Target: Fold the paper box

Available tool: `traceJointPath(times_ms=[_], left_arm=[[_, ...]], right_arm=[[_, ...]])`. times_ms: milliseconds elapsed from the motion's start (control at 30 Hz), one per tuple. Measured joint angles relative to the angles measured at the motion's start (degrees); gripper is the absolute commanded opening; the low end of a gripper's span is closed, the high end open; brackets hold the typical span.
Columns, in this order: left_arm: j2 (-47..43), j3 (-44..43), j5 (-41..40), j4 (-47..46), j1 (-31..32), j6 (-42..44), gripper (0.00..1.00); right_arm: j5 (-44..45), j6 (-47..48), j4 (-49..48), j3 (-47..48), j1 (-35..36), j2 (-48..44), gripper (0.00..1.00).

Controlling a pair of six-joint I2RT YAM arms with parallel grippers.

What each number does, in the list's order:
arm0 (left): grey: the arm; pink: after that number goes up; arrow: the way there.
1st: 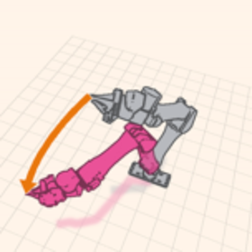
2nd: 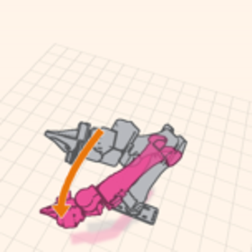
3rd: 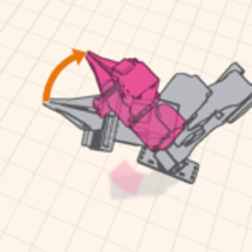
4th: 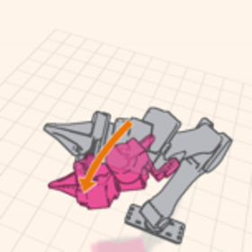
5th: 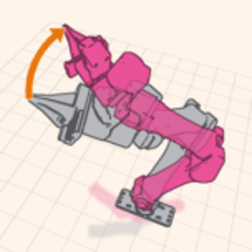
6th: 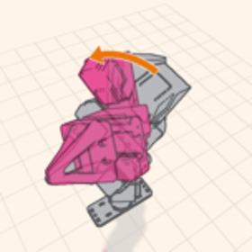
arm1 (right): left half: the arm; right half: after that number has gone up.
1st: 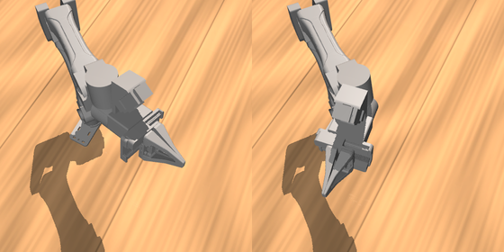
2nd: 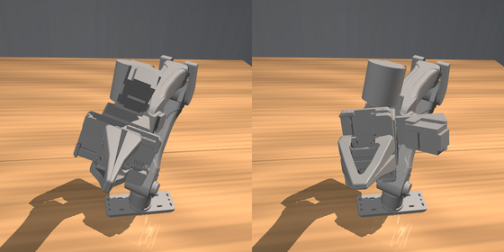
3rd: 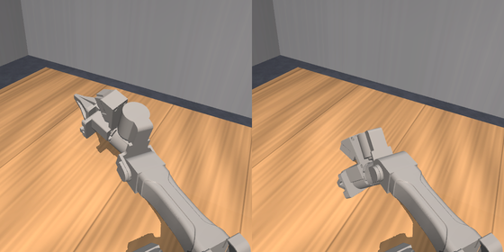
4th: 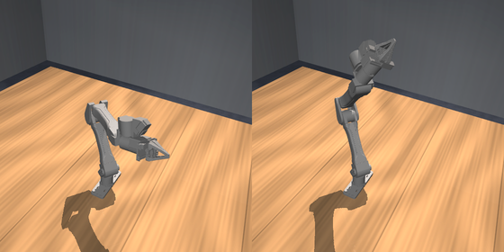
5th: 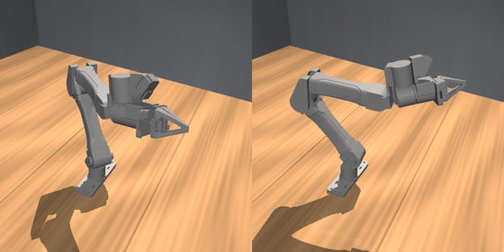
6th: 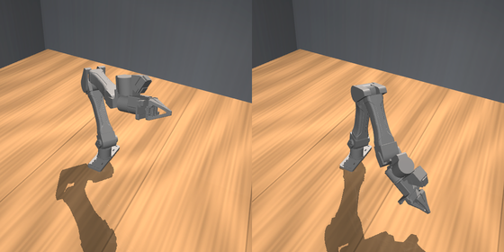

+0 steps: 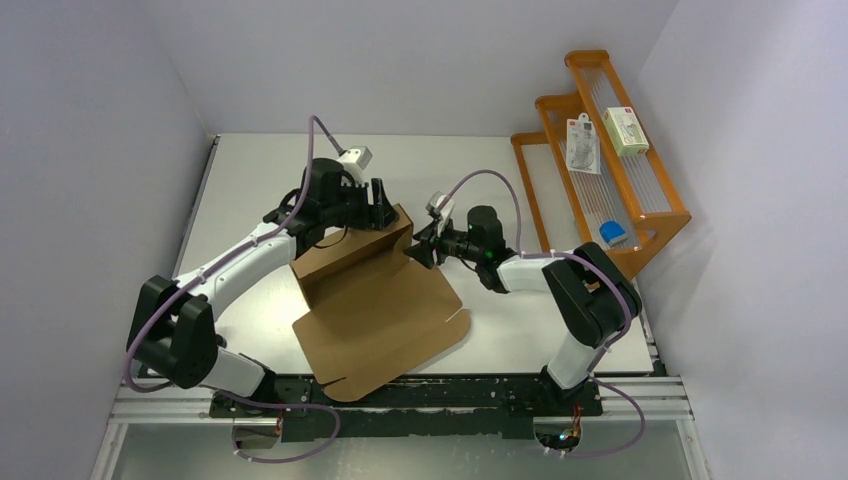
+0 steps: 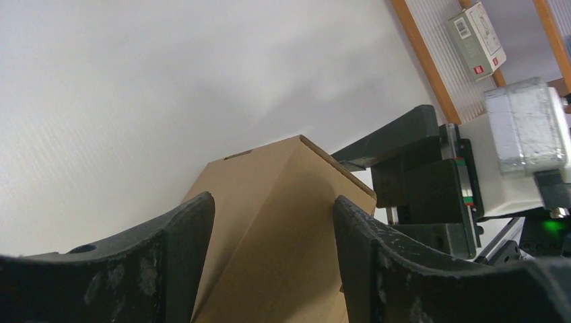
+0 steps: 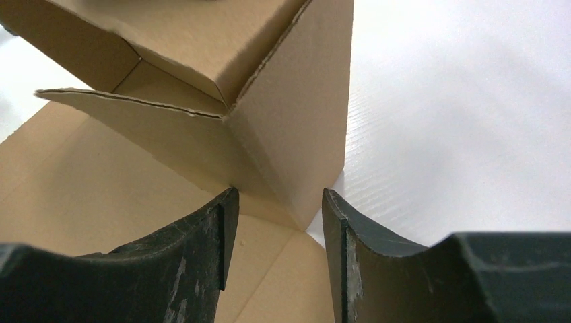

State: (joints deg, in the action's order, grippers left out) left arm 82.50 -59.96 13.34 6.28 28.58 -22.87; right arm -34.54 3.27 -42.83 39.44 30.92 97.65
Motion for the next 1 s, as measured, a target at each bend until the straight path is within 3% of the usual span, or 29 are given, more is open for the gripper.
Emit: traceJointPath(times_ms=[533, 1000], left_arm=[[1.53, -1.22, -1.99, 0.59, -0.24, 0.5, 0.71], [2.58, -1.2, 3.74, -0.5, -1.95, -1.81, 0.73]], right_arm=[[2.89, -0.76, -4.48, 1.05, 1.46, 1.88, 0.47], [4.7, -0.87, -8.81, 1.05, 2.54, 2.97, 0.43]])
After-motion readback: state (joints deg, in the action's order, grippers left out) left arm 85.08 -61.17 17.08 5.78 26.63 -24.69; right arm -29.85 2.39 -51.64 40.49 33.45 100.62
